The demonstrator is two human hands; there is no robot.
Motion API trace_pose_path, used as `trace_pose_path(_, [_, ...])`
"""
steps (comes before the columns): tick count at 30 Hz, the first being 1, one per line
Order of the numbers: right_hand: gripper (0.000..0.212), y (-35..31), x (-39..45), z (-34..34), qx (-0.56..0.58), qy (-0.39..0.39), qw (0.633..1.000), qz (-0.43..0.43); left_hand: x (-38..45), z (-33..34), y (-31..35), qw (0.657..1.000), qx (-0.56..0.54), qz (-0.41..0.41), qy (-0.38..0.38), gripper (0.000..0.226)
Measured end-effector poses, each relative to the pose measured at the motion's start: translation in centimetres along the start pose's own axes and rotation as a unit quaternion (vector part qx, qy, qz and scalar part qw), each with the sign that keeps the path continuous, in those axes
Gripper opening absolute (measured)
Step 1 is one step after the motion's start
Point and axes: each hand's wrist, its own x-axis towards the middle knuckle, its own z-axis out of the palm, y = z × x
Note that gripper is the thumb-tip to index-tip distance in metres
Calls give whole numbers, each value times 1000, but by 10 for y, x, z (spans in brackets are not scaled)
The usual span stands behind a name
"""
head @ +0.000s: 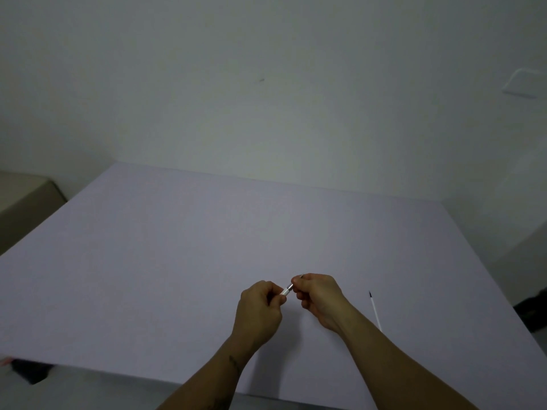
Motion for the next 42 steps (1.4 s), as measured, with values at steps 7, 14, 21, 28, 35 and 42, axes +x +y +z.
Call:
trace_pose_path(7, [19,-4,-3,-1,20,-37,999,21,1,0,-2,1000,9,4,5,12])
trace_pose_path(14, [17,-3,-1,-2,12,-18,1000,19,0,2,-1,1000,12,1,3,8])
trace_pose_path(21, [13,-3,-4,0,-16,-12,999,49,2,1,-1,1000,16,10,4,8])
trace_pose_path(28, [16,-5,-7,0,-5,-40,998,49,2,0,-4,1000,16,3,5,10])
trace_pose_path(35, [21,-6,-7,3,-28,-24,999,36,3,-2,-6,1000,19,-1,3,11])
trace_pose_path(42, [17,-6,-9,6,-38,-20,998,48,4,0,-9,1000,21,5,5,8])
